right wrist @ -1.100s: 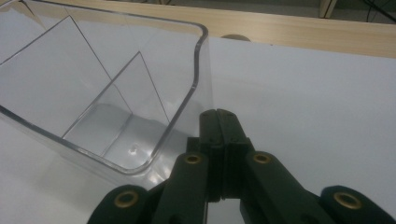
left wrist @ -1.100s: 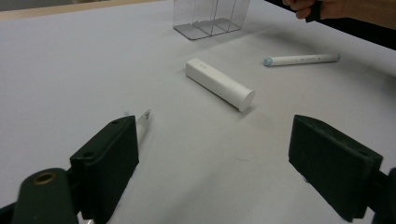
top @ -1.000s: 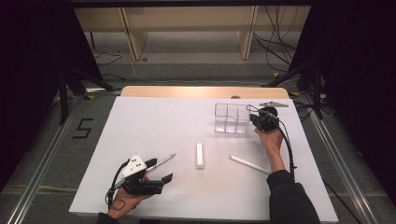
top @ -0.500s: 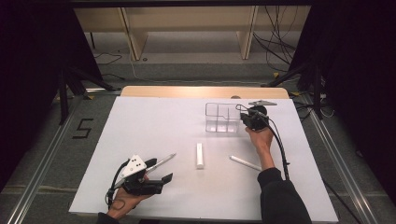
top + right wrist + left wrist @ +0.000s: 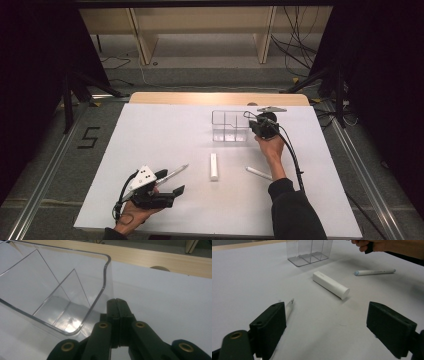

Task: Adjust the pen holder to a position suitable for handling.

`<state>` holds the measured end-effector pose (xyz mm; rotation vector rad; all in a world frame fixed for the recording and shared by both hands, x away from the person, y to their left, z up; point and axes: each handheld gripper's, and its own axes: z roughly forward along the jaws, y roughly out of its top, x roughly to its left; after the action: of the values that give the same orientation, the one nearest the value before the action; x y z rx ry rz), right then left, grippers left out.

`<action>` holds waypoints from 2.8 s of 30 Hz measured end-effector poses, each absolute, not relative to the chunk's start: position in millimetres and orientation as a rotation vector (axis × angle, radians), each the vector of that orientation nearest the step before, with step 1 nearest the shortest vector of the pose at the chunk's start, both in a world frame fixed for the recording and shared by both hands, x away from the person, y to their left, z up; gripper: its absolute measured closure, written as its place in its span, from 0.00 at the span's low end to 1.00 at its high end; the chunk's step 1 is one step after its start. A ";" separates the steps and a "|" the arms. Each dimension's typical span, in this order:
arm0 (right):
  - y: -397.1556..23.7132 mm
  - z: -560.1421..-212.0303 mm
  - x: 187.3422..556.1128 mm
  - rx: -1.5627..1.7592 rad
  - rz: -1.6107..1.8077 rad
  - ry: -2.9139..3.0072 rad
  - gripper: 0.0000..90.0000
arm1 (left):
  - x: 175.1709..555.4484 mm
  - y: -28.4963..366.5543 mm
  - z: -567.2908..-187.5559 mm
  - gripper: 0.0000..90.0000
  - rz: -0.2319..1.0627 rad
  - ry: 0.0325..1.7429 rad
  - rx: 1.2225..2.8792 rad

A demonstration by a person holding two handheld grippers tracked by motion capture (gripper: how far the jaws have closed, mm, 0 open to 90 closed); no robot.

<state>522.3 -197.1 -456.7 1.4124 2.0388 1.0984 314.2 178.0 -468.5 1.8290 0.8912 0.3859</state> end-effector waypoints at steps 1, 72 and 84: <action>-194.5 -456.9 522.6 1.409 1.102 2.039 1.00 | 314.1 178.0 -468.4 0.17 0.386 0.891 1.828; -218.9 -413.7 436.3 1.239 1.395 2.124 0.47 | 318.8 183.4 -470.9 0.17 0.405 0.947 1.839; -224.1 -425.4 385.4 1.174 1.497 2.164 0.42 | 322.0 190.5 -471.6 0.17 0.405 0.993 1.832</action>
<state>385.4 -224.1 -425.4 1.1743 2.1640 1.4970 322.0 190.5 -471.6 1.8318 0.9930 0.4055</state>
